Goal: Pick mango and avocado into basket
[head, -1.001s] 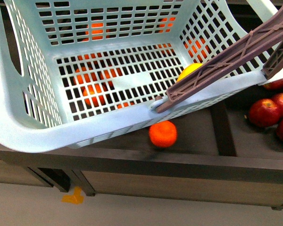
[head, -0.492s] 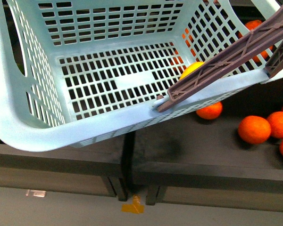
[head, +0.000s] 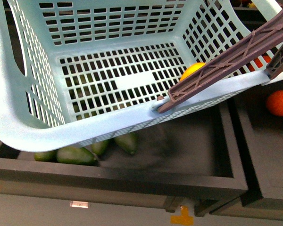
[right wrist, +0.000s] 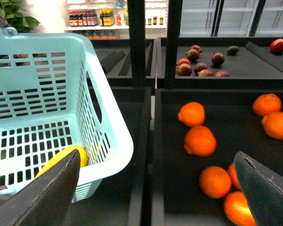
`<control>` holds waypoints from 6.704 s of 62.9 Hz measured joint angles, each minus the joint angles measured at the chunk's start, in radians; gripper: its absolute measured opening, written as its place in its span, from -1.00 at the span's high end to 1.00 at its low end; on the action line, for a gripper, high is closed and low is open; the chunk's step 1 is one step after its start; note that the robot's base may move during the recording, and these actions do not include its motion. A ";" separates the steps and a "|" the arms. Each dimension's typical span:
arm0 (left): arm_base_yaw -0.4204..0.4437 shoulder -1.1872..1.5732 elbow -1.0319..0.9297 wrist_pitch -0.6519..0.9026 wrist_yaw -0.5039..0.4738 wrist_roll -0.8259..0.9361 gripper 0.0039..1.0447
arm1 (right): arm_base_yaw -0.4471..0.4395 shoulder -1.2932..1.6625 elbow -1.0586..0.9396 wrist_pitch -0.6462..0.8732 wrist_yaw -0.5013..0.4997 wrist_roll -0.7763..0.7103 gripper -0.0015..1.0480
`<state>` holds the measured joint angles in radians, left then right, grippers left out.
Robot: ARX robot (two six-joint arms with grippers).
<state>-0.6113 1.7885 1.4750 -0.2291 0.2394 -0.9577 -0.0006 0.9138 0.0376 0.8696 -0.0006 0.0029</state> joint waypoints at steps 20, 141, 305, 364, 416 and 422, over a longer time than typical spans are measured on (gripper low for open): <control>0.000 0.000 0.000 0.000 -0.001 0.000 0.73 | 0.000 0.000 -0.001 0.000 0.000 0.000 -0.83; 0.001 0.000 0.000 0.000 -0.003 0.002 0.73 | -0.583 1.252 0.749 -0.422 -0.300 -0.657 -0.83; 0.001 0.000 0.000 0.000 0.000 0.003 0.73 | -0.535 0.910 0.565 -0.207 -0.495 -0.224 -0.25; 0.001 0.000 0.000 0.000 0.000 0.003 0.73 | 0.204 0.599 0.691 -0.233 -0.058 0.117 -0.24; 0.001 0.000 0.000 0.000 -0.004 0.003 0.73 | 0.269 0.684 0.719 -0.217 0.041 0.203 -0.83; 0.001 0.000 0.000 0.000 0.000 0.003 0.73 | 0.247 0.609 0.686 -0.229 0.051 0.231 -0.83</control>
<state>-0.6106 1.7889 1.4746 -0.2295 0.2398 -0.9543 0.2466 1.5230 0.7239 0.6411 0.0509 0.2340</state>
